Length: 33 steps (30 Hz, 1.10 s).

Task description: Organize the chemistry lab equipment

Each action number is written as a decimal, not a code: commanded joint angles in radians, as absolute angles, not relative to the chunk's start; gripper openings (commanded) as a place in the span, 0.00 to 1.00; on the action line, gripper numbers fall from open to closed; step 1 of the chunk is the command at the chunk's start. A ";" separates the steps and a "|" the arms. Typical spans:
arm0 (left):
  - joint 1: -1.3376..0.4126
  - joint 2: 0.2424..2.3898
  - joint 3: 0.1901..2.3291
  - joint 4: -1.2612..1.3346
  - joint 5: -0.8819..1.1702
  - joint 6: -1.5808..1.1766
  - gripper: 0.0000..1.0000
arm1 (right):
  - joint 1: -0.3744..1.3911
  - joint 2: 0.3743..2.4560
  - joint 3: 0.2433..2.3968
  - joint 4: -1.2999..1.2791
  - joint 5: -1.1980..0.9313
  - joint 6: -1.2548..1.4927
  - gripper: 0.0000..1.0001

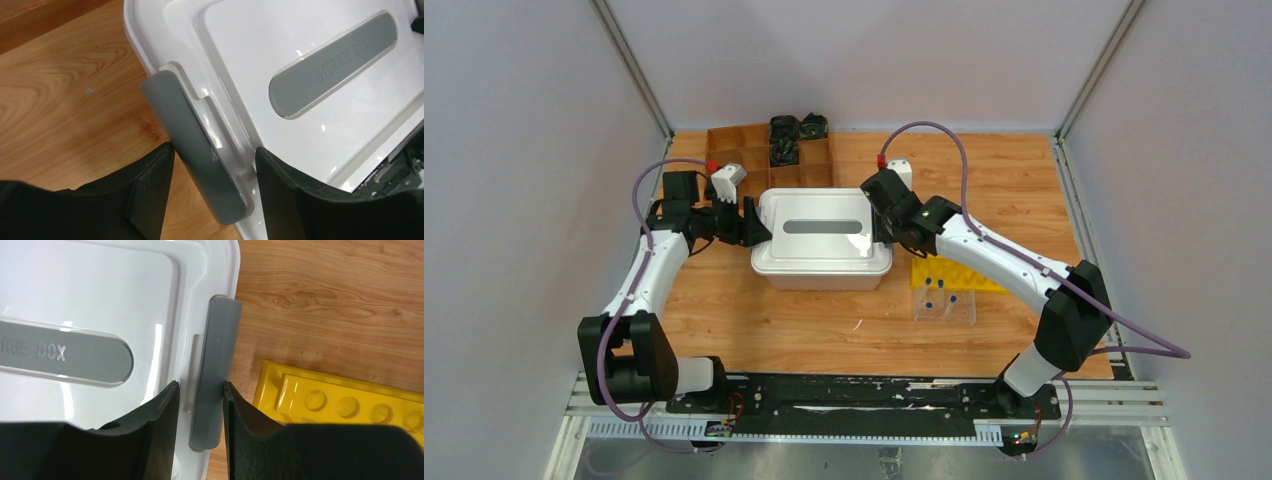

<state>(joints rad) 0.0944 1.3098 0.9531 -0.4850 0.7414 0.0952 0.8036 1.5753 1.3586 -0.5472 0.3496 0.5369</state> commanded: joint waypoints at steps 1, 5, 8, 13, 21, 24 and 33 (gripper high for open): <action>0.035 1.280 0.961 -0.528 0.705 0.158 0.64 | 0.835 1.620 1.390 -0.518 0.286 0.534 0.25; 0.023 1.300 0.962 -0.531 0.673 0.173 0.63 | 0.835 1.624 1.395 -0.519 0.285 0.532 0.26; 0.005 1.318 0.963 -0.532 0.631 0.184 0.60 | 0.836 1.624 1.396 -0.518 0.284 0.533 0.26; -0.059 1.333 0.971 -0.533 0.574 0.203 0.47 | 0.835 1.627 1.402 -0.518 0.283 0.530 0.26; -0.068 1.312 1.158 -0.641 0.497 0.230 0.99 | 0.824 1.559 1.474 -0.537 0.366 0.450 0.64; -0.057 1.275 1.263 -0.692 0.461 0.244 1.00 | 0.803 1.499 1.550 -0.593 0.386 0.397 0.97; 0.115 1.185 1.359 -0.730 0.409 0.293 1.00 | 0.565 1.231 1.537 -0.676 0.428 0.329 1.00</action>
<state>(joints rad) 0.0574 1.2243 1.3769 -0.6979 0.4667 0.2501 0.7212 1.3682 1.5864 -0.6106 0.3740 0.3618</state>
